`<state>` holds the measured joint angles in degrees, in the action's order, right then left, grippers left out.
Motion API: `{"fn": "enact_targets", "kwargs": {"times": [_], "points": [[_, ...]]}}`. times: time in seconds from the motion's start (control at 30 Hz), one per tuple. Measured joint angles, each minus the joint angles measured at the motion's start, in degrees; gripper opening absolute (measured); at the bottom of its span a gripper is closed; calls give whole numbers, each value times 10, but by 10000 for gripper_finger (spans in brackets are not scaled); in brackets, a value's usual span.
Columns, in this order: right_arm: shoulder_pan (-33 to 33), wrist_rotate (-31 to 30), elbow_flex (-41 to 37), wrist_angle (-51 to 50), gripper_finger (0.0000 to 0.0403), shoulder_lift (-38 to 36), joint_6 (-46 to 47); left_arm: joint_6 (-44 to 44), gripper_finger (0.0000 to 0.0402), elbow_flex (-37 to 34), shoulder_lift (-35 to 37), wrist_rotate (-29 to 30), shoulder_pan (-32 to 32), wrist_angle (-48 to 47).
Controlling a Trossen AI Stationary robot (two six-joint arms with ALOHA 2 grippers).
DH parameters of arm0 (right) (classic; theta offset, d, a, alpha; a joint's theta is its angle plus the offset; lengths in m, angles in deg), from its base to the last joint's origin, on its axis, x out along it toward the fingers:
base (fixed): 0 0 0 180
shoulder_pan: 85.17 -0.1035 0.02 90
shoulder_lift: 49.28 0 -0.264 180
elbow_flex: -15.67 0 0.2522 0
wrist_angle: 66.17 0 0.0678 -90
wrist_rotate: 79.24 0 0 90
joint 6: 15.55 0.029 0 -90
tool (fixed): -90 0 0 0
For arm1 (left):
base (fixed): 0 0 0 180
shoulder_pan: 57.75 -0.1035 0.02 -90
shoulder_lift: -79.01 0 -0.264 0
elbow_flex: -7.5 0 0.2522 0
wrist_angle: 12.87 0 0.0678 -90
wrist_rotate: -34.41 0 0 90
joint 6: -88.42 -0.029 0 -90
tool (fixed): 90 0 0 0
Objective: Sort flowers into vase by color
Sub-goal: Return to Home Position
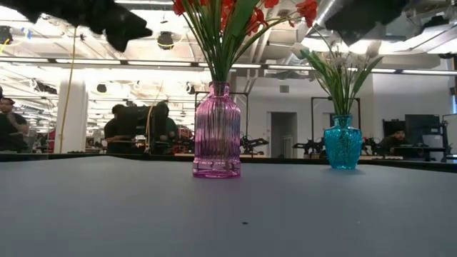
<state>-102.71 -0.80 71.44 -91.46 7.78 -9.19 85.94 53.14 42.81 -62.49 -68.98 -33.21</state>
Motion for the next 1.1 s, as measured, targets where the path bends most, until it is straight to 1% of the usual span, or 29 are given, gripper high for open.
{"fn": "enact_targets", "kwargs": {"times": [0.1,0.17,0.23,0.37,0.5,0.63,0.83,0.97,1.1], "points": [[34,27,-32,29,19,-22,-4,14,135,-54,51,7,0,27],[60,35,-54,41,20,-38,-4,23,135,-89,84,22,0,53],[88,53,-74,66,25,-51,-4,27,135,-121,116,42,0,60],[131,89,-110,97,31,-69,0,27,135,-169,175,64,0,62],[158,97,-142,119,21,-85,6,36,135,-207,223,64,0,63],[173,102,-183,159,23,-107,20,54,135,-235,265,68,0,67],[177,102,-249,238,27,-136,33,68,135,-278,309,69,0,83],[178,101,-287,278,21,-150,37,84,135,-301,325,73,0,91],[188,98,-312,294,25,-167,43,94,135,-313,329,74,0,110]]}}
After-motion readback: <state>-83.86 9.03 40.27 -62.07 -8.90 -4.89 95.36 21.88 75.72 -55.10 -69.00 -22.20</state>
